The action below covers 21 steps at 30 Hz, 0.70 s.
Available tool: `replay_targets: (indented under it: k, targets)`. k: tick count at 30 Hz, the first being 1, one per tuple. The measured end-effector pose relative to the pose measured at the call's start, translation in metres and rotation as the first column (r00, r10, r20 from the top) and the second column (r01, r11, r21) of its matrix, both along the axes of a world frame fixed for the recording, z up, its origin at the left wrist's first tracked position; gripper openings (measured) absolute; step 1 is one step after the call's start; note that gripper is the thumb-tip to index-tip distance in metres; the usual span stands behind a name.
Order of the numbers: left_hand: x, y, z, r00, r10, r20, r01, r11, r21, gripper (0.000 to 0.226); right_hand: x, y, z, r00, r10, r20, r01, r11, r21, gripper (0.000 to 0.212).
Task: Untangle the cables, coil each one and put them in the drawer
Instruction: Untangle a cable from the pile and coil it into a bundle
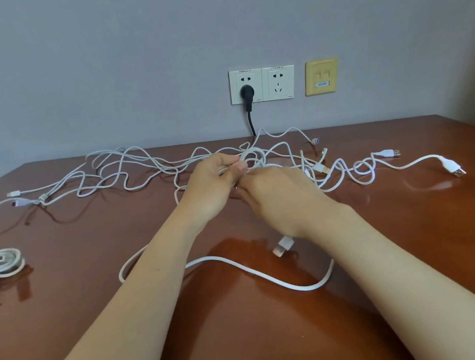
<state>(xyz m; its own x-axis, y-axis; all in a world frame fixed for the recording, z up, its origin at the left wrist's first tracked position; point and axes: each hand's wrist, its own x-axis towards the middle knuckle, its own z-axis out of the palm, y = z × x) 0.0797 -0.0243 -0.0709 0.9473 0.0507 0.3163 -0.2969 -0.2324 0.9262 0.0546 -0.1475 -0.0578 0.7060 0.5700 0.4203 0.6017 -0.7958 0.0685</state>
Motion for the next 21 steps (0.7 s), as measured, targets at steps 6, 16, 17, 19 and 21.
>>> replay_targets:
  k: [6, 16, 17, 19, 21]
  targets:
    - [-0.008, -0.004, 0.010, 0.991, -0.116, -0.064, 0.106, 0.983, -0.149, 0.014, 0.001, -0.004, 0.000, 0.989, -0.005, 0.149, -0.020, 0.987, 0.161, 0.006]
    - [-0.009, -0.001, 0.005, 0.980, -0.102, -0.170, 0.063, 0.974, -0.217, 0.018, 0.000, -0.011, 0.003, 0.995, 0.011, 0.102, -0.026, 0.989, 0.145, 0.011]
    - [-0.008, -0.003, 0.004, 0.986, -0.067, -0.151, 0.044, 0.988, -0.151, 0.018, -0.001, -0.010, 0.003, 0.995, 0.031, 0.099, -0.042, 0.993, 0.115, 0.012]
    - [-0.007, -0.005, 0.001, 0.992, -0.006, -0.128, -0.001, 0.999, -0.051, 0.019, -0.002, -0.007, 0.004, 0.999, 0.010, 0.051, -0.015, 0.995, 0.102, 0.021]
    - [-0.006, -0.007, -0.002, 0.992, 0.019, -0.121, -0.018, 1.000, 0.009, 0.022, -0.002, -0.010, 0.006, 0.999, -0.049, 0.005, 0.049, 0.998, 0.046, 0.030]
